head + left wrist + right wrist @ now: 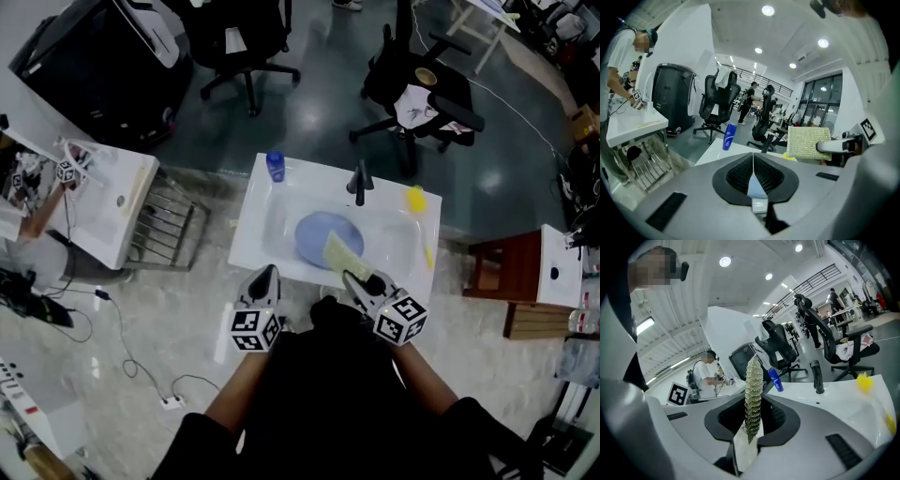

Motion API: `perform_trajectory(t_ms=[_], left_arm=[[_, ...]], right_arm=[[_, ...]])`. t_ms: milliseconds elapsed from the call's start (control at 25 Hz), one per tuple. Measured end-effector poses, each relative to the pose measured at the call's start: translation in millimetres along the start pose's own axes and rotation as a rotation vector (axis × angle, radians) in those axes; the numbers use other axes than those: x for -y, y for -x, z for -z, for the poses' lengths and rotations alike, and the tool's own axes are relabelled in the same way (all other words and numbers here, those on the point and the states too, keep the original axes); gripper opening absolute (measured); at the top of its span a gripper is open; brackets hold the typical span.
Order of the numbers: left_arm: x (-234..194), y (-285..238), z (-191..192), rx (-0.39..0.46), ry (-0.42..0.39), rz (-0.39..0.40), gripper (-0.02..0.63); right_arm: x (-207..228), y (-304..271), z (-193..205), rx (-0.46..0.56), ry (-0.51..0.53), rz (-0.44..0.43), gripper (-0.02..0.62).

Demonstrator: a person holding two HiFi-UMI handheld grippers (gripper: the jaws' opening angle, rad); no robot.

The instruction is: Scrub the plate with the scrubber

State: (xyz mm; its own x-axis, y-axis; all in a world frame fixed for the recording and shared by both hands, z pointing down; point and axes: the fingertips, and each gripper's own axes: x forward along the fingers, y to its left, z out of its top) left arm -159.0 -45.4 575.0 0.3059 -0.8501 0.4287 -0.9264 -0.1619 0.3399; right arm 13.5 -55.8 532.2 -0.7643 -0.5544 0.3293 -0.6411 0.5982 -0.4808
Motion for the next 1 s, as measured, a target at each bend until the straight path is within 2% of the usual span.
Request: perform_trajectory(t_ms=[120, 320, 440, 680, 840, 920, 1000], left_arm=[[-3, -27, 9, -0.046, 0.019, -0.030, 0.005], [-10, -66, 27, -0.074, 0.115, -0.091, 0.005], [-15, -92, 51, -0.150, 0.124, -0.112, 0.005], [-17, -134, 96, -0.309, 0.144, -0.070, 0.008], [-33, -157, 114, -0.381, 0.160, -0.058, 0.018], [-38, -166, 127, -0.448, 0.173, -0.049, 0.113], [-39, -174, 140, -0.510, 0.178, -0.034, 0.155]], right_arm=[[28, -7, 6, -0.062, -0.013, -0.024, 0.063], [70, -21, 17, -0.144, -0.013, -0.080, 0.063], [95, -34, 29, -0.200, -0.010, -0.105, 0.063], [128, -65, 54, -0.286, -0.019, -0.135, 0.063], [137, -92, 76, -0.352, -0.039, -0.141, 0.064], [139, -103, 83, -0.370, -0.044, -0.135, 0.064], [141, -112, 87, -0.375, -0.049, -0.130, 0.063]])
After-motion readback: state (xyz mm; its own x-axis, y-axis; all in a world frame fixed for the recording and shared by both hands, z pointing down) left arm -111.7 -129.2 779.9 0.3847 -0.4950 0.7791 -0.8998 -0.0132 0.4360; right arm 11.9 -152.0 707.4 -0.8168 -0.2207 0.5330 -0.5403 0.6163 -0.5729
